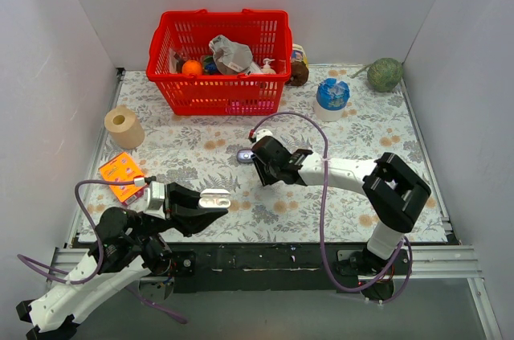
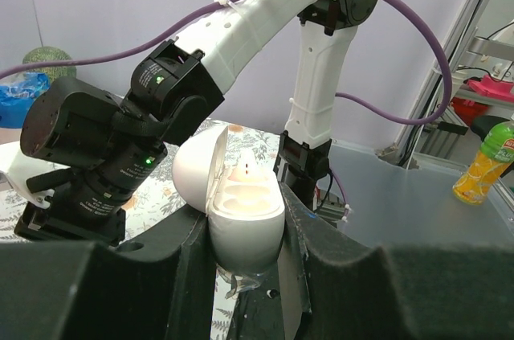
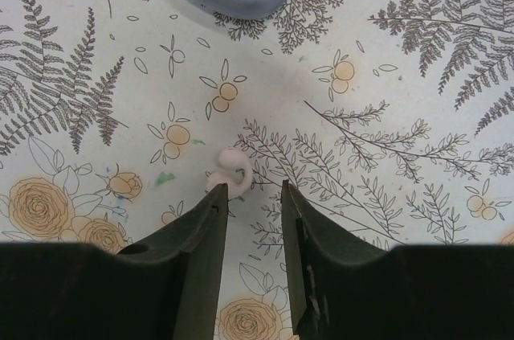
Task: Insert the wireless bluetooth earbuds into the charging case
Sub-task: Pick up the earbud from the center of the board.
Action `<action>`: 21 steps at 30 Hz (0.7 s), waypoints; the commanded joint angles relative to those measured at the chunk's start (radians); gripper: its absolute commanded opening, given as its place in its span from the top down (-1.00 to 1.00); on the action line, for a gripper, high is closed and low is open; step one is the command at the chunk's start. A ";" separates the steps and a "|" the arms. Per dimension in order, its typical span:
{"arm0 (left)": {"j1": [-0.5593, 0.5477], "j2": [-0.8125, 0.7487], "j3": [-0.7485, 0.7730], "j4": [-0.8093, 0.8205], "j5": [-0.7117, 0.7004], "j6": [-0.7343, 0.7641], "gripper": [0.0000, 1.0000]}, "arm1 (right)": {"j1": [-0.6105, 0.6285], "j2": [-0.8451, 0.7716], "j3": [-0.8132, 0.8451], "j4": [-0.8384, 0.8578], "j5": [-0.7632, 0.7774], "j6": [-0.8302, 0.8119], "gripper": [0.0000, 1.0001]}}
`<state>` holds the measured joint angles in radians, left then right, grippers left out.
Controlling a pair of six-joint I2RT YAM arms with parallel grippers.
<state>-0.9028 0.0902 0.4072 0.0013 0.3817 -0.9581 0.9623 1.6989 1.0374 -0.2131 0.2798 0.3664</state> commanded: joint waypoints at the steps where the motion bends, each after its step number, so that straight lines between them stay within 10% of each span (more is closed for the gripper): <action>1: -0.002 0.013 -0.004 0.014 0.002 -0.004 1.00 | -0.007 0.004 0.015 0.031 -0.031 0.012 0.21; 21: -0.002 0.014 -0.007 0.008 -0.001 -0.004 1.00 | -0.022 0.080 0.016 0.037 -0.109 0.017 0.18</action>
<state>-0.9028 0.0910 0.4030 0.0006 0.3817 -0.9653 0.9340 1.7569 1.0378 -0.1833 0.2226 0.3691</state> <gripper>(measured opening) 0.278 0.403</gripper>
